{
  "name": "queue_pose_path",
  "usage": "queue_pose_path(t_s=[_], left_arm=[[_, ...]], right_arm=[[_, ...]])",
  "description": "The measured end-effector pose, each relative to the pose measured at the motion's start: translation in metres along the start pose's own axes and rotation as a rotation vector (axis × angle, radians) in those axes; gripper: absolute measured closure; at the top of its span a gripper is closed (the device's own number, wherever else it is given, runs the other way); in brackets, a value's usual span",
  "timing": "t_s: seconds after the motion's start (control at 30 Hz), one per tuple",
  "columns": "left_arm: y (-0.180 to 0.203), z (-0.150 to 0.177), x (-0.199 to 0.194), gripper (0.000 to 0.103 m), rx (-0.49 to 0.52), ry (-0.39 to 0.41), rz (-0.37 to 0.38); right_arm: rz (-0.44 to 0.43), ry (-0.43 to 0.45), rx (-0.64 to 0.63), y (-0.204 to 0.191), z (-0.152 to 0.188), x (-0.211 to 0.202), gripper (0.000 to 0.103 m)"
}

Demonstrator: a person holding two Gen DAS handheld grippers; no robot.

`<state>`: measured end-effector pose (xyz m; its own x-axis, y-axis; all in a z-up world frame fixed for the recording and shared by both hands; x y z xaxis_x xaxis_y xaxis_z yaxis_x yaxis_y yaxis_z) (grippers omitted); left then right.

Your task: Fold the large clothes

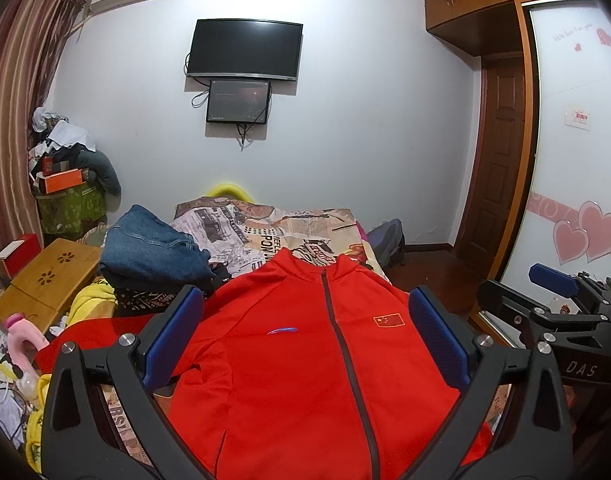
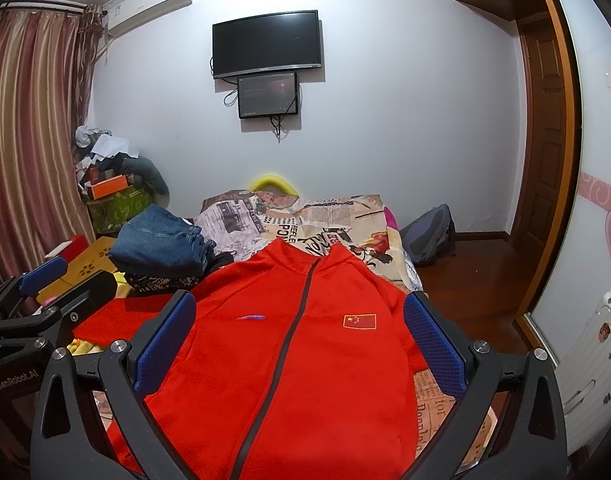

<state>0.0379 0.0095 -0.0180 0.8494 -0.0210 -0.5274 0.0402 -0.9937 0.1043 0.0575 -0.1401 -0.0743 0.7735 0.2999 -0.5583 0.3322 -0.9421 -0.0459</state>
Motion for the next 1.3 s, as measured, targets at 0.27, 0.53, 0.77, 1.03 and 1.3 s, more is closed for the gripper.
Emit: queue_pose_path(t_s=[0.27,0.53,0.77,1.03,1.3], left_arm=[[-0.0009,0.0002,0.0019,0.0,0.003,0.004,-0.007],[0.001,0.0031,0.0012,0.0,0.002,0.007,-0.009],[0.001,0.0031,0.0009,0.0,0.001,0.005,-0.01],[0.0,0.0037,0.0027,0.0,-0.003,0.003,-0.007],[-0.0017,0.0039,0.0044,0.0,-0.007,0.002,-0.009]], right_arm=[[0.0,-0.002,0.0,0.0005,-0.001,0.0003,0.0],[0.0,0.0,-0.001,0.0003,-0.0011,0.0004,0.0],[0.0,0.001,-0.002,-0.0003,-0.001,0.0004,0.0],[0.001,0.0,-0.002,-0.0004,-0.0007,0.0005,0.0],[-0.001,0.001,-0.003,-0.0014,0.0001,0.0007,0.0]])
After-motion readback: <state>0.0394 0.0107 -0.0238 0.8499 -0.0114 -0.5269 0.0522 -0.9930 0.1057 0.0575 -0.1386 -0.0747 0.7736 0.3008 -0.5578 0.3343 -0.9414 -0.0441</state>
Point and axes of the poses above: each gripper's, at about its wrist camera, not at the fingertips, and x roughly the way its jaws point, y to its right, z to its underside, the point moved 3 cm from there along x, roughly the way its jaws point, and after that the axes turned 13 degrees about -y, right-handed, at the moved point
